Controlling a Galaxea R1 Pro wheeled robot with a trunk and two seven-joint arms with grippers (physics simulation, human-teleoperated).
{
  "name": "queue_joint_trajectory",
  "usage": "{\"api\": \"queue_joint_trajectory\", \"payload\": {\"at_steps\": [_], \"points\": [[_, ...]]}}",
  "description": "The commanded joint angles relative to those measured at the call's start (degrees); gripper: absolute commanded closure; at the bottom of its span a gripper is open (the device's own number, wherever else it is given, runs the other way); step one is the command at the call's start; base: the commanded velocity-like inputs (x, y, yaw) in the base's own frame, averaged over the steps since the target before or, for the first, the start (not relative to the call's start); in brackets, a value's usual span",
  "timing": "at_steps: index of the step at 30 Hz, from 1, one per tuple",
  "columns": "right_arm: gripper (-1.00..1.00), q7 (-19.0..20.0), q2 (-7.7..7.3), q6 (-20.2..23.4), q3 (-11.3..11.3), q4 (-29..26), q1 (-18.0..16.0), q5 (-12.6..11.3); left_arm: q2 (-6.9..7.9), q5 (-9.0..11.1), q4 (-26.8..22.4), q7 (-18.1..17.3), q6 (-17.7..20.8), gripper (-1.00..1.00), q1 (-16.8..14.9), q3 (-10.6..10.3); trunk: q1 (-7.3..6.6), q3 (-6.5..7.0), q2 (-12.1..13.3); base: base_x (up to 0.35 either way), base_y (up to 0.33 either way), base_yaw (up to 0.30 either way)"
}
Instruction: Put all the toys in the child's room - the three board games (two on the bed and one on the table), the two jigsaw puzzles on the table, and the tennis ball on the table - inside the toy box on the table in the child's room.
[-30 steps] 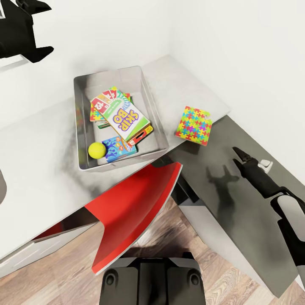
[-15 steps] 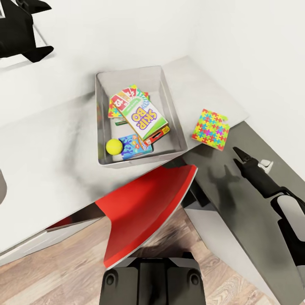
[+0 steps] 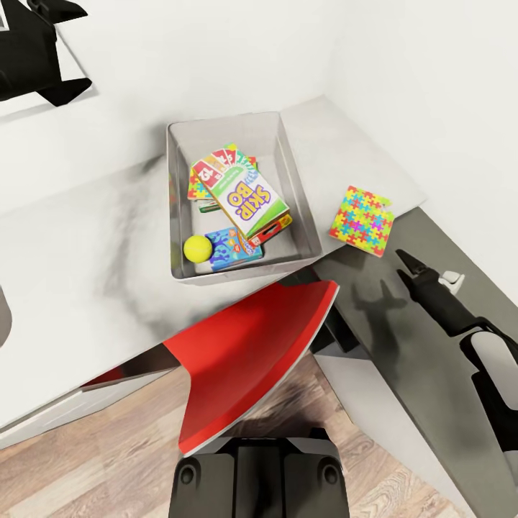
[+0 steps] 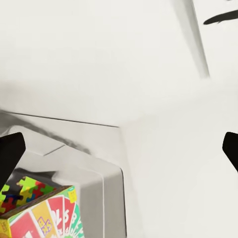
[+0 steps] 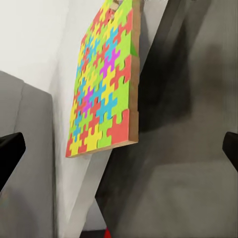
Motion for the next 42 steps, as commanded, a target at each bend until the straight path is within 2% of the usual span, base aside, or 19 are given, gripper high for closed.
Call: {"api": "queue_joint_trajectory", "payload": {"at_steps": [1, 5, 9, 10, 14, 17, 26, 42], "points": [[-1.00, 0.03, 0.00, 0.39, -0.13, 0.00, -0.03, -0.39, 0.03, 0.60, -0.02, 0.57, -0.12, -1.00, -0.05, -0.08, 0.03, -0.07, -0.09, 0.000, 0.000, 0.006], [-1.00, -0.03, 0.00, 0.39, -0.77, 0.08, -0.03, -0.33, 0.01, 0.60, 0.03, 0.60, -0.14, -1.00, -0.05, -0.57, 0.03, -0.07, -0.09, 0.000, 0.000, 0.004], [-1.00, -0.89, -0.05, 0.44, -3.16, 1.04, -0.03, -0.13, -0.01, 0.61, 0.09, 0.61, -0.20, -1.00, -0.05, -2.15, 0.03, -0.07, -0.09, 0.000, 0.000, 0.002], [-1.00, -0.89, -0.05, 0.44, -3.16, 1.04, -0.03, -0.13, -0.01, 0.61, 0.09, 0.61, -0.20, -1.00, -0.05, -2.15, 0.03, -0.07, -0.09, 0.000, 0.000, 0.001], [-1.00, -3.26, -0.07, 0.58, -7.30, 1.93, -0.03, 0.03, -0.01, 0.60, 0.11, 0.62, -0.23, -1.00, -0.05, -2.99, 0.03, -0.07, -0.09, 0.000, 0.000, 0.000], [-1.00, -5.41, -0.08, 0.68, -9.17, 2.24, -0.03, 0.02, -0.02, 0.60, 0.12, 0.62, -0.24, -1.00, -0.05, -3.28, 0.03, -0.07, -0.09, 0.000, 0.000, 0.000], [-1.00, -7.93, -0.03, 1.93, -10.87, 2.54, -0.03, -0.33, -0.02, 0.63, 0.13, 0.62, -0.25, -1.00, -0.05, -3.53, 0.03, -0.07, -0.09, 0.000, 0.000, 0.000], [-1.00, -8.39, 0.00, 2.62, -11.25, 2.52, -0.03, -0.55, -0.02, 0.68, 0.21, 0.62, -0.26, -1.00, -0.05, -3.71, 0.03, -0.07, -0.09, 0.000, 0.000, 0.000]]}}
